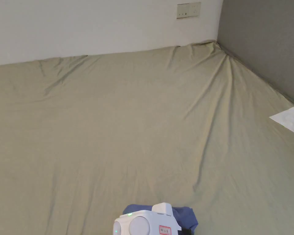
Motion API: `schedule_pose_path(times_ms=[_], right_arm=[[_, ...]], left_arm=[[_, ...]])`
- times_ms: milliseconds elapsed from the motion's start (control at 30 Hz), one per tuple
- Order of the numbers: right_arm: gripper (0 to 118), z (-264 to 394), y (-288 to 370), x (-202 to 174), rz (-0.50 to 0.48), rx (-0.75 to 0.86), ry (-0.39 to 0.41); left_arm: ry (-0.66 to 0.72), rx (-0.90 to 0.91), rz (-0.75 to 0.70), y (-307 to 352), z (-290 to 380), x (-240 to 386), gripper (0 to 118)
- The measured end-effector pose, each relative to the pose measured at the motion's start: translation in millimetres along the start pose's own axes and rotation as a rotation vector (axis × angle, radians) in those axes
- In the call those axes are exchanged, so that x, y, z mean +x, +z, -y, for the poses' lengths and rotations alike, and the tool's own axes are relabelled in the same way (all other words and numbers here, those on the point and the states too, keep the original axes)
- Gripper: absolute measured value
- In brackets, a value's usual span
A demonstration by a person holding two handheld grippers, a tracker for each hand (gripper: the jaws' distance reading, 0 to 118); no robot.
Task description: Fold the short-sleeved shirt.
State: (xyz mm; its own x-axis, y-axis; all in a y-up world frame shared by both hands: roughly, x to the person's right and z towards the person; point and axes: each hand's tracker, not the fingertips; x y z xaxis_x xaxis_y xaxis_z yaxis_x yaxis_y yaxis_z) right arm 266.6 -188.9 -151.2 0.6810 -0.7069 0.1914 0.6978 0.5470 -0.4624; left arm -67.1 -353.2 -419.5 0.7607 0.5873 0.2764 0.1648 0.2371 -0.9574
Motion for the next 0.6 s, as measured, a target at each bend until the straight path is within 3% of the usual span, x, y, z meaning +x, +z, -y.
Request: schedule_pose_path(times_ms=[67, 133, 167, 233, 300, 433, 500, 567, 600], right_arm=[[0, 1, 1, 4, 0.004, 0.002, -0.004], [0, 3, -1, 6, 0.007, 0.004, -0.018], [0, 4, -2, 6, 0.006, 0.001, -0.020], [0, 6, -7, 5, 0.007, -0.004, -0.022], [0, 6, -15, 2, 0.002, -0.019, -0.011], [0, 9, -52, -13, 0.017, -0.088, 0.079], [0, 12, -73, -18, -0.056, -0.134, 0.027], [0, 15, -85, -23, -0.121, -0.145, -0.008], [0, 15, -88, -25, -0.117, -0.150, 0.003]], left_arm=[[-0.011, 0.005, 0.007, -10, 4, -9, 6], [0.001, 0.026, 0.042, -11, 7, -18, 15], [0.005, 0.051, 0.090, -7, 9, -24, 29], [0.049, 0.067, 0.271, 2, 14, -34, 82], [0.138, 0.100, 0.420, 25, 21, -42, 118], [0.231, 0.270, 0.521, 101, 44, -78, 115], [0.244, 0.375, 0.455, 131, 54, -99, 114], [0.221, 0.331, 0.360, 137, 53, -112, 112], [0.216, 0.306, 0.341, 135, 54, -117, 96]])
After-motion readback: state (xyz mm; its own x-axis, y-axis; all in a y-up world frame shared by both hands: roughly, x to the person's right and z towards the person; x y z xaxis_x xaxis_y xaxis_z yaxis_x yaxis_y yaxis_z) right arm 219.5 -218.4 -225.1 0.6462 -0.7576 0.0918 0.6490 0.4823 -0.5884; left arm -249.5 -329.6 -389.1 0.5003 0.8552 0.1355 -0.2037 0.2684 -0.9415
